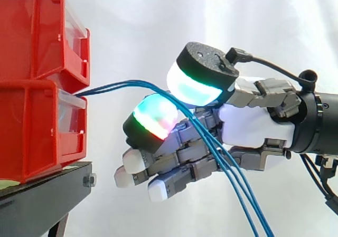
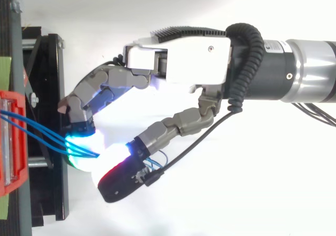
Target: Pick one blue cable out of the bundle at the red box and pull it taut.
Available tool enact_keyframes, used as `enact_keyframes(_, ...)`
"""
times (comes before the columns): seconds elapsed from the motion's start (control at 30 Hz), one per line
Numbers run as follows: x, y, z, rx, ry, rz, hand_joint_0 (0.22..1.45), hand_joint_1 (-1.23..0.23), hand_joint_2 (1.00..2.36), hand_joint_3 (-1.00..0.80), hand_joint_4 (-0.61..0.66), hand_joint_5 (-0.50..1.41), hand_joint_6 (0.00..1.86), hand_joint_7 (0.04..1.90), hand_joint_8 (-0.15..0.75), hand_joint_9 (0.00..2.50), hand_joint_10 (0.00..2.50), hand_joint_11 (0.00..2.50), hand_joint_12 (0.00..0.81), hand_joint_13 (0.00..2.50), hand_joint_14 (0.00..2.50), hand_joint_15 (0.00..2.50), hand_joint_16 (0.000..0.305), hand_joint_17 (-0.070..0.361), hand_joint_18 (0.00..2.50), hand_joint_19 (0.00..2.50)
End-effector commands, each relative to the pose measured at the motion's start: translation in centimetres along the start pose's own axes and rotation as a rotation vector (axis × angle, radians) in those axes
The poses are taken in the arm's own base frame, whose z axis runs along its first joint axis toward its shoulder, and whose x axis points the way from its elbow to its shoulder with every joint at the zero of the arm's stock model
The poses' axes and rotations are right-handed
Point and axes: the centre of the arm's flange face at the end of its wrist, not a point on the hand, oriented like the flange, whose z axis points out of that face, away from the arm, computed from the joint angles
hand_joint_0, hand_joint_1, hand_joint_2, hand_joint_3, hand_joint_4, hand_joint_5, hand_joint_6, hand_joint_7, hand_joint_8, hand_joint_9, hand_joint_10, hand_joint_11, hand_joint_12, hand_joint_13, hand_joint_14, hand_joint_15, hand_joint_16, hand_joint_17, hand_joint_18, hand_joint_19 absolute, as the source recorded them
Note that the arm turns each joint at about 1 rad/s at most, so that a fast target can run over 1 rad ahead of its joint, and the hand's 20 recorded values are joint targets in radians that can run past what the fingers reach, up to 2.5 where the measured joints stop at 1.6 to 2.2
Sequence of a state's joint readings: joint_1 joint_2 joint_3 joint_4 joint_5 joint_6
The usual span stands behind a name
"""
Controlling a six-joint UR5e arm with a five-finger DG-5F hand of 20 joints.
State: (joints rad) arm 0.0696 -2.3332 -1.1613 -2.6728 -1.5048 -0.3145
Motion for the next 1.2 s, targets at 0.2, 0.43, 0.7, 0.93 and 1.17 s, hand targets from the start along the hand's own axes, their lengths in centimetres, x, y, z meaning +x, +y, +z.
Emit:
enact_keyframes(0.2,-0.03,0.00,0.00,-0.001,0.001,0.002,0.59,-0.71,1.02,-0.25,0.23,-0.15,0.85,1.00,0.326,0.76,0.01,0.38,0.367,0.53,0.01,0.18,0.060,0.135,0.60,0.33)
enact_keyframes(0.43,-0.05,0.12,0.00,-0.003,0.002,0.000,0.64,-0.87,1.02,-0.27,0.18,-0.15,0.86,0.98,0.316,0.76,0.01,0.40,0.360,0.54,0.01,0.17,0.059,0.134,0.61,0.29)
enact_keyframes(0.7,-0.13,0.34,0.00,-0.006,0.001,0.000,0.71,-0.95,1.01,-0.36,0.08,-0.16,0.88,0.91,0.306,0.72,0.01,0.39,0.354,0.53,0.01,0.15,0.059,0.133,0.62,0.27)
enact_keyframes(0.93,-0.15,0.41,0.04,-0.007,0.000,0.000,0.78,-1.00,1.00,-0.44,0.13,-0.18,0.90,0.95,0.294,0.68,0.01,0.39,0.352,0.50,0.00,0.14,0.059,0.132,0.61,0.24)
enact_keyframes(1.17,-0.13,0.34,0.00,-0.006,0.001,0.000,0.61,-1.03,1.00,-0.50,0.21,-0.20,0.89,0.90,0.289,0.59,0.01,0.38,0.358,0.44,0.01,0.14,0.060,0.136,0.57,0.25)
